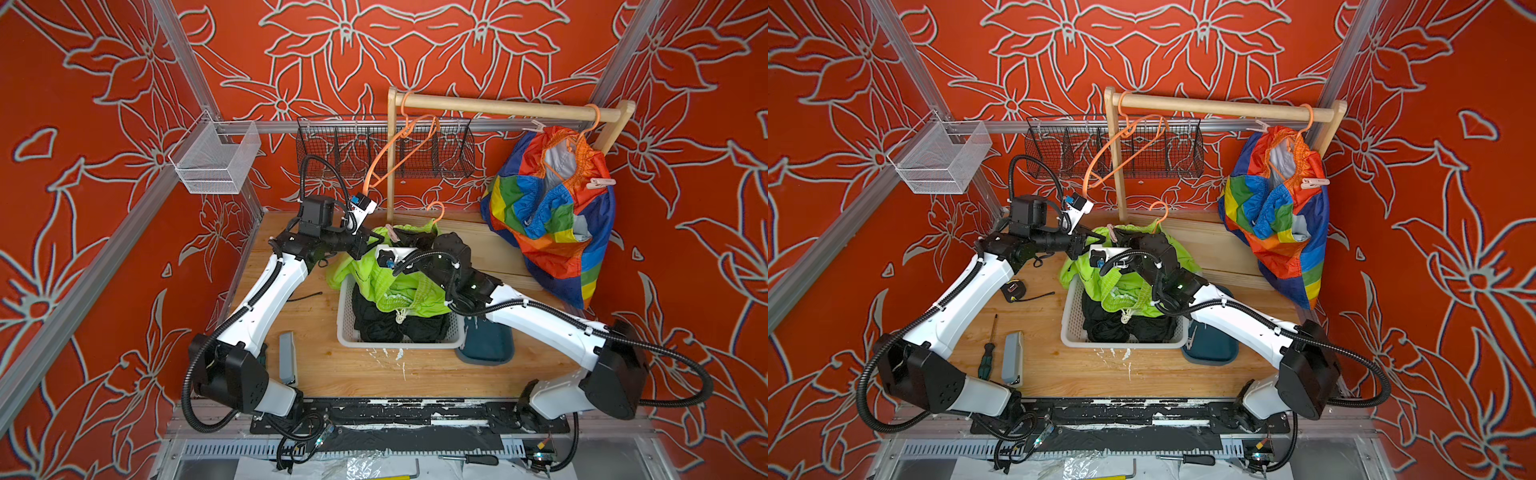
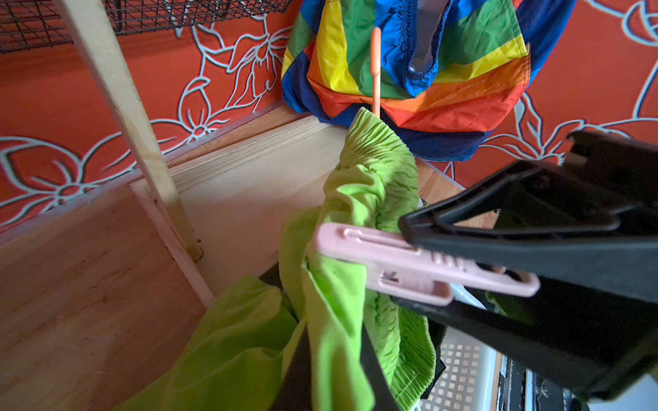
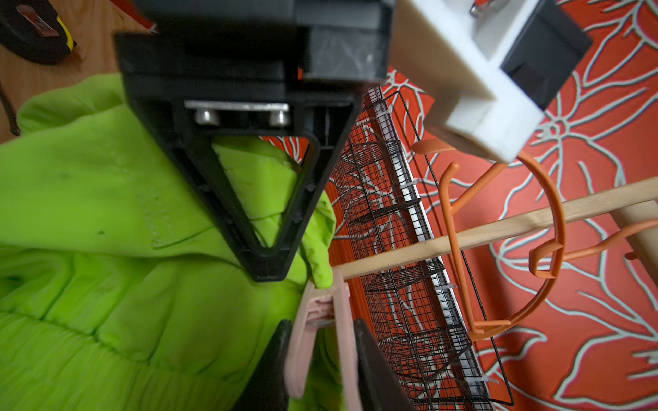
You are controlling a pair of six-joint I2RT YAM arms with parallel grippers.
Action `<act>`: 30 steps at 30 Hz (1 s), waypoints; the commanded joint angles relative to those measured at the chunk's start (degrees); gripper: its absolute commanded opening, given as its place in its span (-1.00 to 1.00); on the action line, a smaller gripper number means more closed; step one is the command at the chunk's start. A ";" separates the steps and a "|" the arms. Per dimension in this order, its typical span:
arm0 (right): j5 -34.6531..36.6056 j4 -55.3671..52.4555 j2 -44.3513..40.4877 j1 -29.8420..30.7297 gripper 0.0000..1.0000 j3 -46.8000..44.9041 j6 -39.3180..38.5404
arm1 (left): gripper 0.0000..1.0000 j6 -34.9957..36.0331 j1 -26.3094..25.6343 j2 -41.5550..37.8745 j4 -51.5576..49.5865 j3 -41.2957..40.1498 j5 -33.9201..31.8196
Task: Remove the clothespins securing shorts to the hanger
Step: Remove the clothespin from the hanger.
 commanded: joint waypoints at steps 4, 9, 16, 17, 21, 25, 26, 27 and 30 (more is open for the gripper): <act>0.80 -2.05 -0.76 0.36 -0.63 1.73 0.29 | -1.00 0.58 0.07 -0.04 1.63 1.00 2.38; 0.84 -3.18 -0.93 0.32 -0.67 2.13 1.41 | -1.00 0.30 0.50 -0.10 2.33 0.67 1.90; 0.44 -4.67 -2.41 0.21 -0.78 2.41 4.20 | -1.00 -0.07 1.03 -0.08 3.13 0.33 1.67; 0.44 -4.85 -2.66 0.25 -0.79 2.41 4.54 | -1.00 -0.07 1.04 -0.12 3.15 0.34 1.67; -0.13 -5.64 -3.99 0.30 -0.80 2.15 6.58 | -1.00 -0.15 1.03 -0.12 3.32 0.12 1.26; -0.44 -6.52 -5.78 0.27 -0.80 1.65 9.07 | -1.00 -0.07 1.04 -0.14 3.41 0.03 0.99; -0.36 -6.60 -6.45 0.23 -0.80 1.30 9.74 | -1.00 0.02 1.04 -0.21 3.38 -0.09 0.89; -0.08 -6.82 -7.10 0.28 -0.80 1.03 10.55 | -1.00 0.02 1.04 -0.30 3.42 -0.06 0.82; 1.78 -7.05 -9.82 0.27 -0.79 -0.63 12.62 | -1.00 0.19 1.04 -0.51 3.56 -0.28 0.49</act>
